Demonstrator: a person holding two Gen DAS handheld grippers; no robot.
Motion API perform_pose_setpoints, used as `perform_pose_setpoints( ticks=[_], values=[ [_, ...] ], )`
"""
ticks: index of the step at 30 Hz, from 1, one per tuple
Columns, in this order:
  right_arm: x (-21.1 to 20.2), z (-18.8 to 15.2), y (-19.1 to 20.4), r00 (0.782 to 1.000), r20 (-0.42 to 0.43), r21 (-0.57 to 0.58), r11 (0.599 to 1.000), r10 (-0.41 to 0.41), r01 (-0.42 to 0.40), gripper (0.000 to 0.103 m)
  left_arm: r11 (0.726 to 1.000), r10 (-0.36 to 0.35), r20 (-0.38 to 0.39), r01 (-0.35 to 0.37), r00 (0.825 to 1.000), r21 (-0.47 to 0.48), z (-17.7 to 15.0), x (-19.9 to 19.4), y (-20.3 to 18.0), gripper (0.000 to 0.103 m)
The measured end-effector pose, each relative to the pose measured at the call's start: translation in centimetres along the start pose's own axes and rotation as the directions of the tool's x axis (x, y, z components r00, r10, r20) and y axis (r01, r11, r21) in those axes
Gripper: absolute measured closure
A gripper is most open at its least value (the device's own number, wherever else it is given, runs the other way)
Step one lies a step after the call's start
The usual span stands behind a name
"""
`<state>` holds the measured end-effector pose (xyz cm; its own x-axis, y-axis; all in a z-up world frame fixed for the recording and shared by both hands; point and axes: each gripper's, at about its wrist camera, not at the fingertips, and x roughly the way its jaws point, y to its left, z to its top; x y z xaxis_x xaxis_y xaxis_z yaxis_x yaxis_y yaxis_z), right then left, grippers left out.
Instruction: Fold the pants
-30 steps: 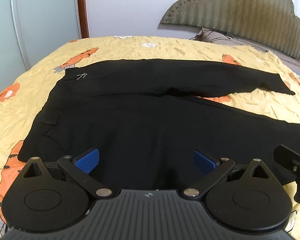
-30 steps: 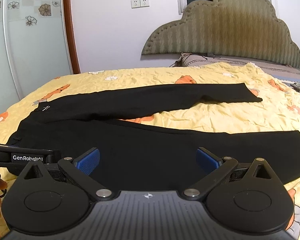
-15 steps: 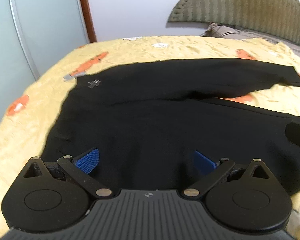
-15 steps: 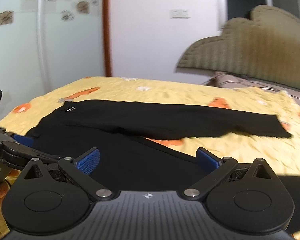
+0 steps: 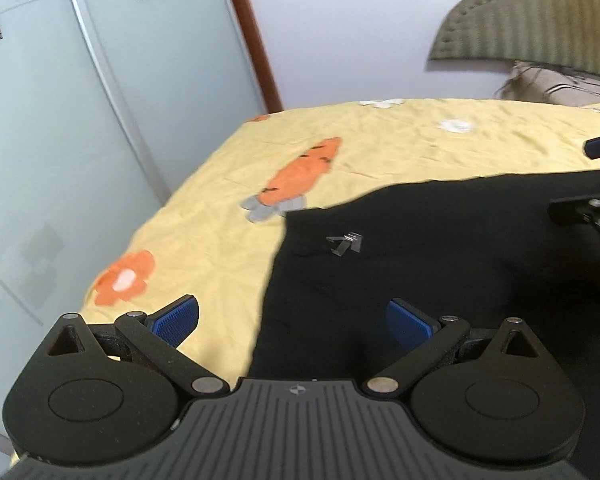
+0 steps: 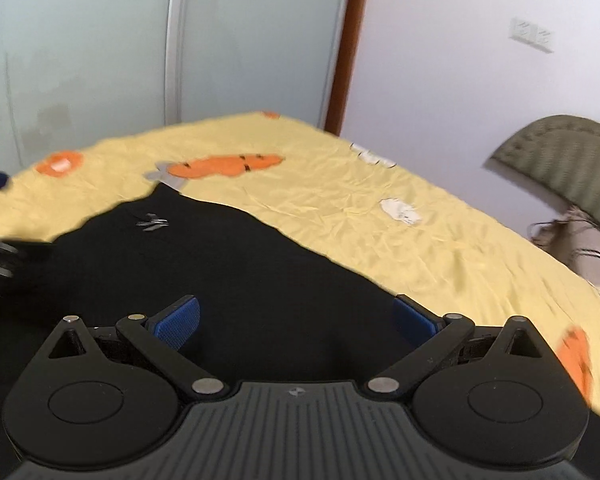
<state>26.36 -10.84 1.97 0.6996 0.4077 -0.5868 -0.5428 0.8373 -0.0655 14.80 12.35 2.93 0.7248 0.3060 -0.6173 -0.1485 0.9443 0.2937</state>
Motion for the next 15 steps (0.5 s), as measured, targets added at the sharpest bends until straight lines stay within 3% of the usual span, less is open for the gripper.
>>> perform_pose_setpoints(
  ticks=[5, 11, 13, 14, 15],
  values=[
    [7.9, 2.2, -2.7, 0.992, -0.071, -0.047, 0.993, 0.106, -0.109, 0.007, 0.997, -0.040, -0.054, 0.036, 0.998, -0.063, 2.3, 3.0, 2.5, 0.001],
    [14.3, 3.3, -5.6, 0.945, -0.191, 0.039, 0.964, 0.264, -0.261, 0.021, 0.982, -0.145, -0.136, 0.126, 0.980, -0.139, 4.4, 6.6, 3.5, 0.001],
    [15.6, 3.4, -6.0, 0.926, -0.228, 0.047, 0.953, 0.301, -0.298, 0.041, 0.980, -0.164, -0.147, 0.144, 0.975, -0.140, 5.2, 7.8, 3.4, 0.001],
    [15.7, 3.5, -6.1, 0.924, -0.224, 0.043, 0.950, 0.310, -0.308, 0.045, 0.979, -0.170, -0.150, 0.150, 0.974, -0.136, 5.6, 8.2, 3.2, 0.001],
    [15.6, 3.6, -6.1, 0.916, -0.226, 0.039, 0.943, 0.331, -0.331, 0.064, 0.979, -0.176, -0.151, 0.156, 0.973, -0.134, 6.0, 8.8, 3.0, 0.001]
  ],
)
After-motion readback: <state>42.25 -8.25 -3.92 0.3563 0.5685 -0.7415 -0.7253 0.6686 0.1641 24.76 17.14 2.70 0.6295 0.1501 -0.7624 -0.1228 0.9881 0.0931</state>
